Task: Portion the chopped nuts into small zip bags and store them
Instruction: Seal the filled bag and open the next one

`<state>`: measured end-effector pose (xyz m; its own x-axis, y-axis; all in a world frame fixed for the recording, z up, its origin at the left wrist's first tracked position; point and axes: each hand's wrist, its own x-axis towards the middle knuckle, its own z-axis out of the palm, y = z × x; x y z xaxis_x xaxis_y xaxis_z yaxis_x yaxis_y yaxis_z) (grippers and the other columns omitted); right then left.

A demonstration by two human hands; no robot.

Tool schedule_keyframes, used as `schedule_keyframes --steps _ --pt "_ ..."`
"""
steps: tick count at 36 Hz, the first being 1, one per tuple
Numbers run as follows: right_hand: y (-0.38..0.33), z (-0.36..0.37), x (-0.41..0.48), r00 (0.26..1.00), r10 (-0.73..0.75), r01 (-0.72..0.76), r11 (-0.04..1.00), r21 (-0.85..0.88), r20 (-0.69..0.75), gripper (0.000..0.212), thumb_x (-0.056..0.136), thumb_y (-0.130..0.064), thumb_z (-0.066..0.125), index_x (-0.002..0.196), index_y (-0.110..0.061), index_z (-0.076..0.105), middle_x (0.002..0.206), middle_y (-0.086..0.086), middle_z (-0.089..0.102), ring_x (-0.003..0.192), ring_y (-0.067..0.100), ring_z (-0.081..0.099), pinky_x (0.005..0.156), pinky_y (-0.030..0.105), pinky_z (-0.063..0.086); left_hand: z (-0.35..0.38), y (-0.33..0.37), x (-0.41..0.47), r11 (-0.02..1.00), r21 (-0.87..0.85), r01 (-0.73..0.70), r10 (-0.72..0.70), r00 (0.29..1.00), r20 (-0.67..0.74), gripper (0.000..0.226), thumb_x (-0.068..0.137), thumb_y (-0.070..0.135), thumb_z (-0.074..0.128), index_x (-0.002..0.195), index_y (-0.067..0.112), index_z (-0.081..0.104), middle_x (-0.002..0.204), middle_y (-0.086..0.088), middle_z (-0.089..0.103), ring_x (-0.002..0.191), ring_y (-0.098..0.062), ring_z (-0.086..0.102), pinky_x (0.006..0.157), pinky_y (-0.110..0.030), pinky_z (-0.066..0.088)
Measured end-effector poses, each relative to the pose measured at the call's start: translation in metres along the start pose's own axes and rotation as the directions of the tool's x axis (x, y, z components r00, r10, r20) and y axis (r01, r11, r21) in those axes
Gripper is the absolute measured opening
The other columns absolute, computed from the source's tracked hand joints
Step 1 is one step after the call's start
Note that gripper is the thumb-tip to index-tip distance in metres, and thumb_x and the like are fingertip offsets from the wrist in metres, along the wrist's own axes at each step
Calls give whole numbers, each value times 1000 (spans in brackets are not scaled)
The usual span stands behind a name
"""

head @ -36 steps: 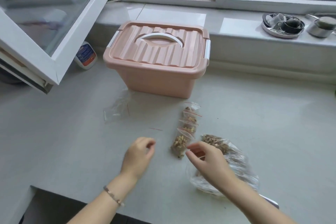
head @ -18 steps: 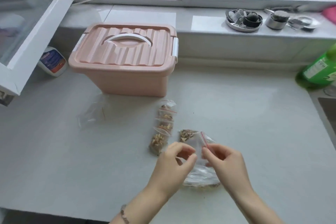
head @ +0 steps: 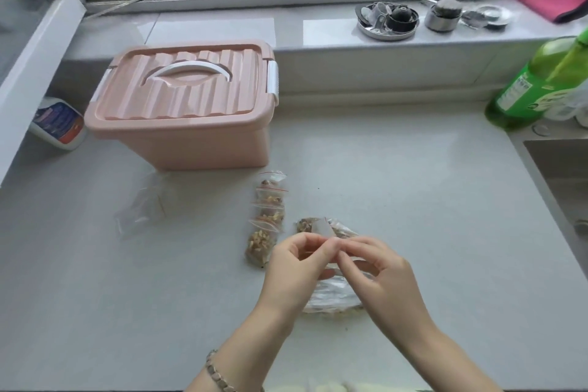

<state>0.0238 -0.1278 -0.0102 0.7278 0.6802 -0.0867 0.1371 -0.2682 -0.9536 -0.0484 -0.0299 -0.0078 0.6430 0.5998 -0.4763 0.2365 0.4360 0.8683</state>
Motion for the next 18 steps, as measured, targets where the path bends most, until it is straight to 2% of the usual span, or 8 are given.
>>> schedule_keyframes --steps 4,8,11,13,16,18 --pt "-2 -2 -1 999 24 -25 999 46 35 14 82 -19 67 87 -31 73 89 -9 68 89 2 64 73 17 53 -2 3 -2 999 37 11 -11 1000 12 11 84 11 64 84 1 67 87 -14 71 79 -16 68 75 -33 56" --pt "-5 -4 -1 996 60 -64 997 51 71 20 80 -14 69 82 -33 73 87 -11 71 83 2 66 71 17 53 -4 2 -3 993 113 -22 20 1000 14 10 84 9 63 77 8 69 75 -5 71 69 -7 67 60 -18 50" --pt "-8 -7 -2 988 121 -129 988 83 94 24 81 -4 65 77 -25 75 77 -10 73 73 1 68 64 11 49 -6 0 -4 976 206 -64 51 997 66 15 85 8 63 72 13 69 65 2 68 67 -5 64 56 -15 47" --pt "-8 -8 -2 980 154 -160 986 39 124 27 82 -2 62 71 -24 74 69 -11 72 66 -1 66 62 9 46 -7 0 -6 962 260 -87 57 991 122 20 85 6 61 68 15 66 58 7 65 62 -1 60 55 -13 44" --pt "-5 -9 -4 969 190 -190 982 -15 160 31 83 -5 60 61 -23 72 60 -9 69 58 0 62 60 14 46 -7 0 -10 937 327 -125 66 980 186 26 87 1 55 65 15 61 53 12 61 57 4 55 55 -7 39" --pt "-3 -9 -5 965 203 -207 978 6 167 30 82 -6 60 56 -18 71 56 -2 65 54 3 56 57 18 44 -8 0 -12 927 349 -137 63 975 215 27 87 0 54 65 15 60 53 13 60 56 4 54 55 -6 38"
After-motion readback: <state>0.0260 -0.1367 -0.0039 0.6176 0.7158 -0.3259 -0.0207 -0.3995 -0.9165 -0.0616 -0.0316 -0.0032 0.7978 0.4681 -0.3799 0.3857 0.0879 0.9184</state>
